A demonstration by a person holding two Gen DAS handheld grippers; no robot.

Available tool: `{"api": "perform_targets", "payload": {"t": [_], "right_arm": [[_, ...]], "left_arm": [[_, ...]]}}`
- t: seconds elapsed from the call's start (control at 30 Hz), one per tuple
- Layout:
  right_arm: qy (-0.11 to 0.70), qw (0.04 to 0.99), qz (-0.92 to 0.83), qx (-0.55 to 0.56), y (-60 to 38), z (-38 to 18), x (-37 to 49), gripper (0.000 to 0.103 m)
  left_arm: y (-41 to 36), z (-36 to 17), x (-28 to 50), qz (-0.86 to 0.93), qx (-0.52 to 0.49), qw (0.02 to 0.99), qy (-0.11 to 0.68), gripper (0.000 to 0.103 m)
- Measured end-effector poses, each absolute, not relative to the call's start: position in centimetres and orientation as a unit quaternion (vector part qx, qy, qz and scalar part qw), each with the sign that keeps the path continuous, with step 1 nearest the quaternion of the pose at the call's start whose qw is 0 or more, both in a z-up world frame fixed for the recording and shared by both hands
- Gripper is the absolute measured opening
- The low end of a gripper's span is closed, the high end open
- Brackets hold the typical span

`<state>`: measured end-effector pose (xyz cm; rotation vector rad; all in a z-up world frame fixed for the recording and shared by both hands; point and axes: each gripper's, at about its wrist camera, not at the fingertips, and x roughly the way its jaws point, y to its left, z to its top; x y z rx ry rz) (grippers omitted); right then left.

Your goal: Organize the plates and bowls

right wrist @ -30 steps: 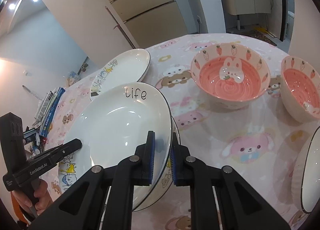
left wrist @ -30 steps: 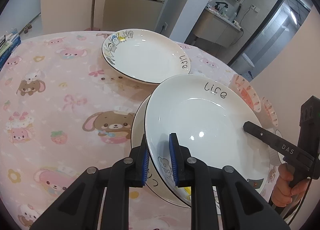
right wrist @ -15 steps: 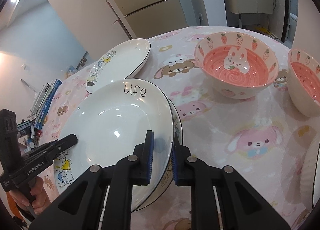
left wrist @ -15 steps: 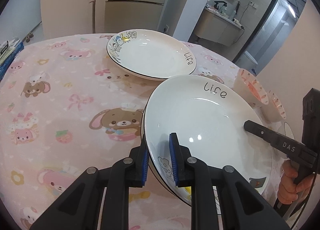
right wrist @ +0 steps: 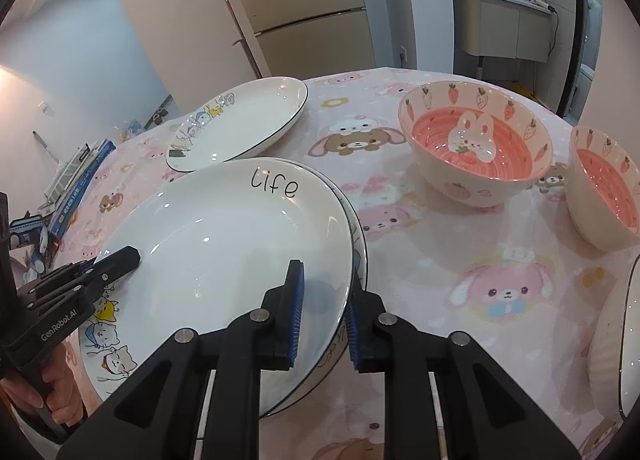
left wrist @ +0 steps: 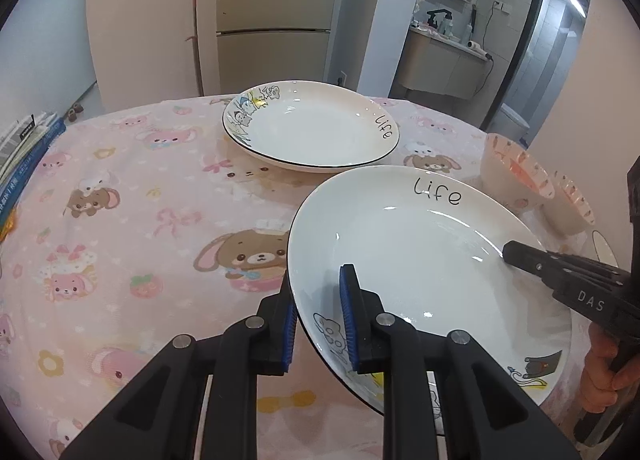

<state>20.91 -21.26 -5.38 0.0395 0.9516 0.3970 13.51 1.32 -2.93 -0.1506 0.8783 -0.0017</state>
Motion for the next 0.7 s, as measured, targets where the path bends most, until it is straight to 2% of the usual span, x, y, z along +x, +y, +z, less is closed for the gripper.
{"api": "perform_targets", "payload": {"t": [0.7], "right_arm": [[0.431, 0.883, 0.169, -0.072, -19.9, -4.7, 19.0, 0.019]], "left_arm": [[-0.5, -3.6, 13.2, 0.038, -0.001, 0.888, 0.459, 0.028]]}}
